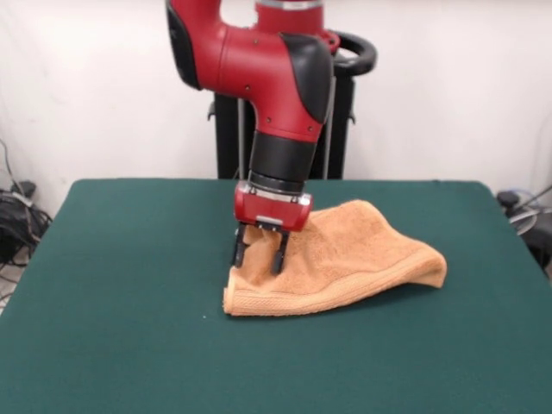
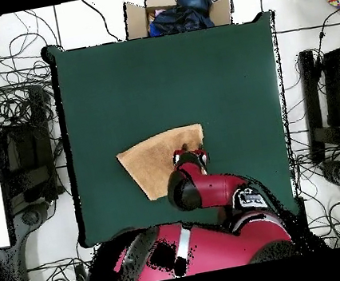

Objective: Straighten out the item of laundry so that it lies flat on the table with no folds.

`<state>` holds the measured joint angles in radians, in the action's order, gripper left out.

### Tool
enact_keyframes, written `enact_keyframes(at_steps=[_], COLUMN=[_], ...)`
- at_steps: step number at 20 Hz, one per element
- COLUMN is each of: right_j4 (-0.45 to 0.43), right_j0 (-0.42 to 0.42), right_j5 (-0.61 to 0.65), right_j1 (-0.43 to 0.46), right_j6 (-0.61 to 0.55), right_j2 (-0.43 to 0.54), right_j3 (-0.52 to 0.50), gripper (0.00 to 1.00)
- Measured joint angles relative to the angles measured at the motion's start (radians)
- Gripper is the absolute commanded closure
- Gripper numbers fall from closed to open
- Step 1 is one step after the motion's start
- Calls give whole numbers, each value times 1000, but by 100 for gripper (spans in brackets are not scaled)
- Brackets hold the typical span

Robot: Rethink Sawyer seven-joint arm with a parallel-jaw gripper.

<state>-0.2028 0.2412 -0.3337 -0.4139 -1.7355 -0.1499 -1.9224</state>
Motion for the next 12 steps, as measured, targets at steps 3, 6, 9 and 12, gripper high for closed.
enact_keyframes(at_steps=[3,6,9,12], right_j4=[-20,-30,-30,-30], right_j0=[27,45,57,59], right_j5=[0,0,0,0], right_j1=[0,-1,-2,-6], right_j6=[0,0,0,0], right_j2=[30,55,75,85], right_j3=[3,3,3,3], gripper=[0,0,0,0])
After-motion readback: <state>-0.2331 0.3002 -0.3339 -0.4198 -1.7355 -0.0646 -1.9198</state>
